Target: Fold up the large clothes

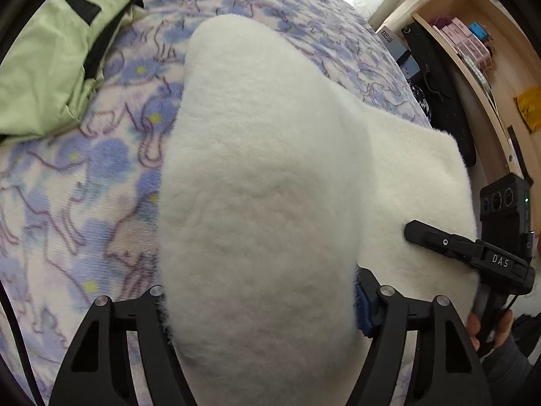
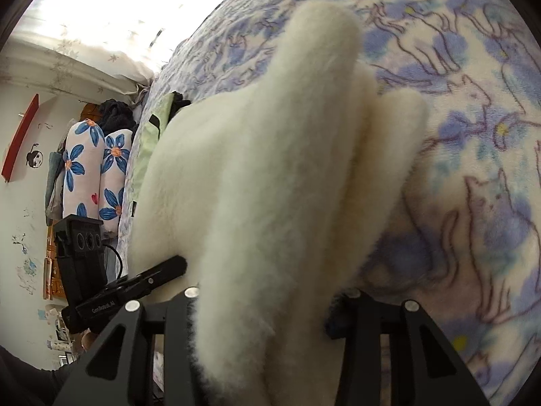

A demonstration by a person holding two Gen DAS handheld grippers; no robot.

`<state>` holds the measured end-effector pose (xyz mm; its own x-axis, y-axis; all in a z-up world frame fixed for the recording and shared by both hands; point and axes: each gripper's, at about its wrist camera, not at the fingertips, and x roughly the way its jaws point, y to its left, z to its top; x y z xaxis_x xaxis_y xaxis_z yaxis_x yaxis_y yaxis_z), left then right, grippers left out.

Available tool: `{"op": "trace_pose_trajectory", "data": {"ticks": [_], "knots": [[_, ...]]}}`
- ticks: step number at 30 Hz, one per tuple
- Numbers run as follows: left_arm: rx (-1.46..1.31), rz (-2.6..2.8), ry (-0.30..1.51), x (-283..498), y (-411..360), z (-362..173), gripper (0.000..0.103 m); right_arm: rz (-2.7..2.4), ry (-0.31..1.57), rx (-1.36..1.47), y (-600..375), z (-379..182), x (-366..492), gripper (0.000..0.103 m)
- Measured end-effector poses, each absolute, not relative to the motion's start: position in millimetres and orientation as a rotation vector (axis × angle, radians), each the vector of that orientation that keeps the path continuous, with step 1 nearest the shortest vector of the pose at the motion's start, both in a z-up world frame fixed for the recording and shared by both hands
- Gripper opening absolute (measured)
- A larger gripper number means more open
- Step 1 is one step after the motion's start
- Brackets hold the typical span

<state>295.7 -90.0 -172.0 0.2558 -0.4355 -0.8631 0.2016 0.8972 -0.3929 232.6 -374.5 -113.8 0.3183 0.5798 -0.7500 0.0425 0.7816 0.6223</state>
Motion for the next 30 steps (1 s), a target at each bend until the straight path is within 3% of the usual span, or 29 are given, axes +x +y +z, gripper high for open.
{"op": "trace_pose_trajectory", "data": {"ticks": [8,17,30], "knots": [[-0.200,-0.420,1.236,280,-45,-137,0.070,0.375,1.176,0.638,-323,-88,207,0.042],[-0.227,-0.393,1.229,263,60,-91,0.070,0.420,1.164,0.632,-237,-48,205,0.042],[-0.198,-0.335,1.115,342,199,-41,0.070,0.555,1.088,0.596,-110,-16,290,0.042]]}}
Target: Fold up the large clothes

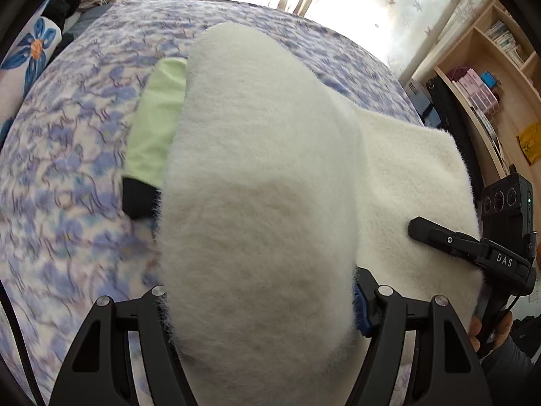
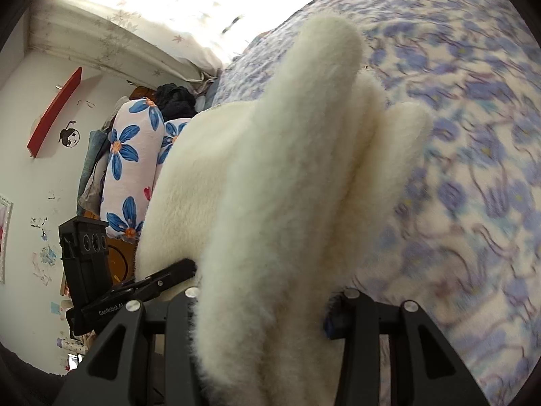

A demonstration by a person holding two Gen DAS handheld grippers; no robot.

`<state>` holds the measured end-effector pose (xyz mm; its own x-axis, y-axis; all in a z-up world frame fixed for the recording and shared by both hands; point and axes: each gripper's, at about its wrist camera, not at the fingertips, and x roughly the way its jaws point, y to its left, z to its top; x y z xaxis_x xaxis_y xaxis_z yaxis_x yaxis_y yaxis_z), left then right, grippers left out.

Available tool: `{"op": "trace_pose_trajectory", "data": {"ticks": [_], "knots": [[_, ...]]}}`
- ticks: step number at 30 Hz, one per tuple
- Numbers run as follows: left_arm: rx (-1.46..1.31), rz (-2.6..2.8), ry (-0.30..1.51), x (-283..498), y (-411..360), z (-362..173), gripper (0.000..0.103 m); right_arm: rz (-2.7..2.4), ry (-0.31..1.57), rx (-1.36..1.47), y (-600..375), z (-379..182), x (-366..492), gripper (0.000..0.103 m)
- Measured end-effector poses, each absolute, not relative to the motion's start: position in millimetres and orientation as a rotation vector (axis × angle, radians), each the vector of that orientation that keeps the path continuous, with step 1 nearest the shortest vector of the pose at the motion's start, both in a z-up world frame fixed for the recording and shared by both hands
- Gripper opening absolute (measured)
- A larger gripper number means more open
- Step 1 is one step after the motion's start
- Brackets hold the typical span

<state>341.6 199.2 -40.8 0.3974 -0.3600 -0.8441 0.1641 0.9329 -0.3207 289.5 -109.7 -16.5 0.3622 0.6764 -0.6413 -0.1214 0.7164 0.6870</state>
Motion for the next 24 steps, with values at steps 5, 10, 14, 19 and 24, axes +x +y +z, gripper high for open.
{"op": "trace_pose_trajectory", "data": {"ticks": [5,10,14,19,24], "knots": [[-0.180,-0.338,1.069,398,236,-43,0.070,0.569,1.057,0.592,-77,-22,343,0.042],[-0.185,-0.354,1.054,454,254,-62,0.070,0.553,1.034,0.575,-51,-33,396,0.042],[-0.176,-0.352,1.061,495,261,-82,0.070,0.532,1.034,0.574,-40,-51,435,0.042],[-0.184,-0.331,1.077,530,268,-116,0.070,0.508,1.058,0.539,-28,-78,475,0.042],[-0.254,-0.324,1.076,541,279,-148,0.078,0.483,1.098,0.497,-26,-105,496,0.045]]}}
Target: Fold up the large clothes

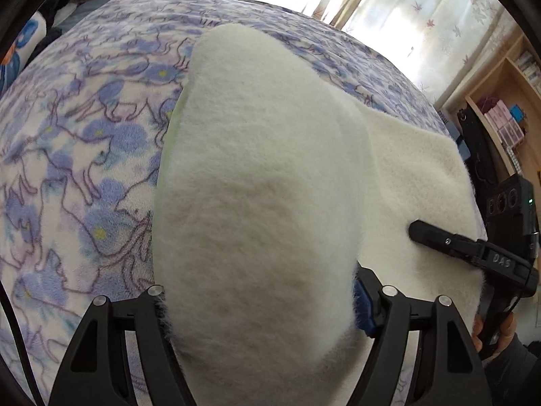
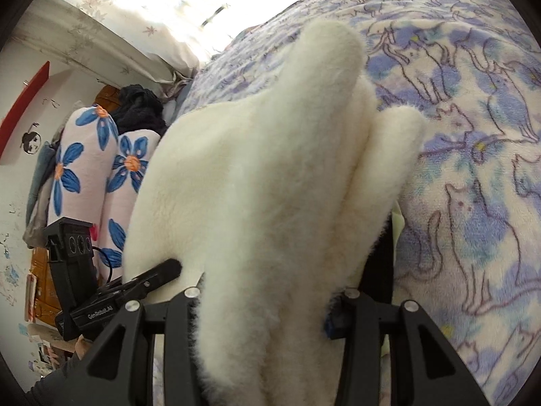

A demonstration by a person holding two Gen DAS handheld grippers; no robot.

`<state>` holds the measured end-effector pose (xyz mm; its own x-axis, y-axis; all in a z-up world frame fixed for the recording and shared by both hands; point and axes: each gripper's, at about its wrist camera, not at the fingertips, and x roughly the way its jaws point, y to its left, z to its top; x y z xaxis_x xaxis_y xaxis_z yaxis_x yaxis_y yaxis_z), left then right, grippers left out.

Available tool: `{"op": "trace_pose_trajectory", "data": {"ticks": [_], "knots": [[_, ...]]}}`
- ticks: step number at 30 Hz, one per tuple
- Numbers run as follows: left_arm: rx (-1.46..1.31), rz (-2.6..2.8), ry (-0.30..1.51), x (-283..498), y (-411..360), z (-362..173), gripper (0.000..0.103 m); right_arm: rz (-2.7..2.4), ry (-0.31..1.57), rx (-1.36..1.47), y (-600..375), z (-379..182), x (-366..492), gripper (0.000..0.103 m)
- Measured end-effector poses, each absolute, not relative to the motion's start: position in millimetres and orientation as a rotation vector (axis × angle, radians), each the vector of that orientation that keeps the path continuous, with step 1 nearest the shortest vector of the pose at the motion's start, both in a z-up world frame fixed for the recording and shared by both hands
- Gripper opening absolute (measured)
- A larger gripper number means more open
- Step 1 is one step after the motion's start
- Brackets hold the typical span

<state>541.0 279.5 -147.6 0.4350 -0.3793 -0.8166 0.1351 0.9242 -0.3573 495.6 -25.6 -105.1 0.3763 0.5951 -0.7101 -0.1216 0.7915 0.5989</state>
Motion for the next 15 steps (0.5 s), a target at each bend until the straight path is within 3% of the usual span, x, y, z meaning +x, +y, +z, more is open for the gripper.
{"op": "trace_pose_trajectory", "data": {"ticks": [3,11,13,15], "knots": [[-0.229,-0.322,1.069,541,279,-154,0.083,0.468,1.143,0.482,-28,-115,501,0.049],[-0.158,-0.270,1.055,521,282,-124,0.082,0.414,1.165,0.388,-36,-83,474,0.053],[-0.090,-0.252,0.993,503,281,-105,0.079,0.380,1.111,0.380,-46,-70,456,0.053],[-0.025,-0.246,0.947,487,275,-89,0.063,0.318,1.052,0.360,-53,-54,437,0.053]]}}
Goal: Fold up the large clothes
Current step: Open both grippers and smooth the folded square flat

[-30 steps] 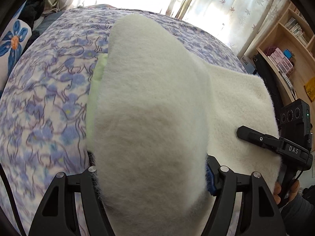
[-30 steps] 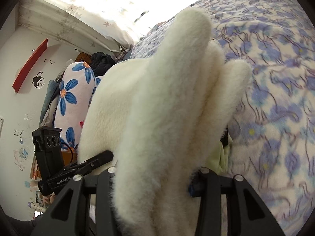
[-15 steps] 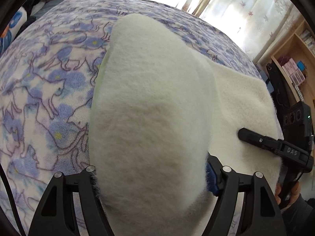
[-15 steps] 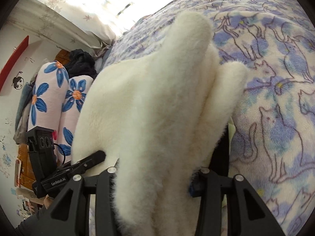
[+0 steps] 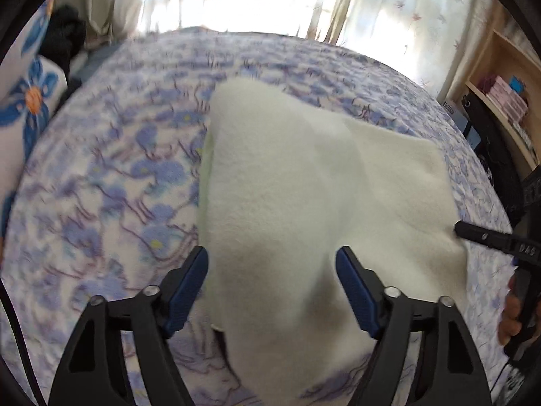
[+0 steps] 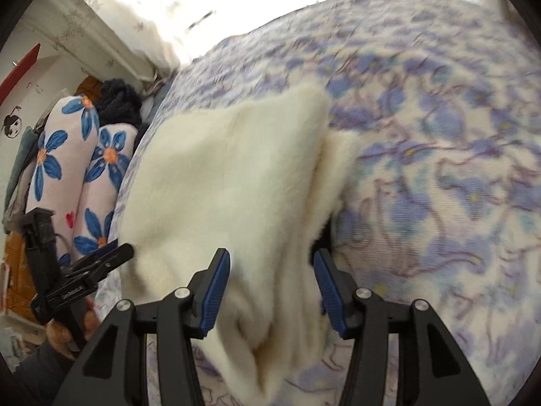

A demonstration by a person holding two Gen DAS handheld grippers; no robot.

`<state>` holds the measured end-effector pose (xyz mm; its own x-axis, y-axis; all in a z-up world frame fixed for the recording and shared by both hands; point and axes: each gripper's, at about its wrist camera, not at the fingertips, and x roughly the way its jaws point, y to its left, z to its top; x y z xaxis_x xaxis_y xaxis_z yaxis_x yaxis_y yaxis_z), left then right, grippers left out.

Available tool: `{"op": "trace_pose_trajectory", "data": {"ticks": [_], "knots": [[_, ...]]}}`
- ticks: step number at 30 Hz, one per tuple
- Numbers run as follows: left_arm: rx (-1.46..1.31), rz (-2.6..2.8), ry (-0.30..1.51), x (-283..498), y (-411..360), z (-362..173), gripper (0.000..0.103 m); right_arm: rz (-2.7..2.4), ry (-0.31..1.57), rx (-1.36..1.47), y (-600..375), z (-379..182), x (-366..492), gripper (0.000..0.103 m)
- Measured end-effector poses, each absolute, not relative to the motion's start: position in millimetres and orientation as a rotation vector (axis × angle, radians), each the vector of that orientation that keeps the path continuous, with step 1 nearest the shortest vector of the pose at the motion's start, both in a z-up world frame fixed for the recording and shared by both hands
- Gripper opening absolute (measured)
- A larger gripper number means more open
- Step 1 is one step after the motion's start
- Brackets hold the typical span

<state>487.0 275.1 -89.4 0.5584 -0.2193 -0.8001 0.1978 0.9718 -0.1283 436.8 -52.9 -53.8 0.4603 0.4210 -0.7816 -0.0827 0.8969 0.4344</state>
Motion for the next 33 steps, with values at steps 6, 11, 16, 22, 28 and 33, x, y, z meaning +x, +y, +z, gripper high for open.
{"op": "trace_pose_trajectory", "data": {"ticks": [6,11,16,22,28,33], "knots": [[0.142,-0.256,0.890,464,251,-74,0.024,0.302,0.895,0.229,-30,-14,395,0.016],[0.096,-0.213,0.932,481,248,-87,0.014,0.289,0.951,0.107,-1,-34,401,0.009],[0.115,-0.200,0.944,487,249,-99,0.014,0.170,1.007,0.118,-21,-64,412,0.007],[0.155,-0.172,0.941,486,248,-109,0.014,0.161,1.031,0.096,-17,-73,417,0.007],[0.123,-0.157,0.959,488,249,-108,0.014,0.143,1.064,0.107,-14,-81,425,0.007],[0.096,-0.146,0.974,485,248,-100,0.016,0.146,1.093,0.128,-17,-76,426,0.008]]}}
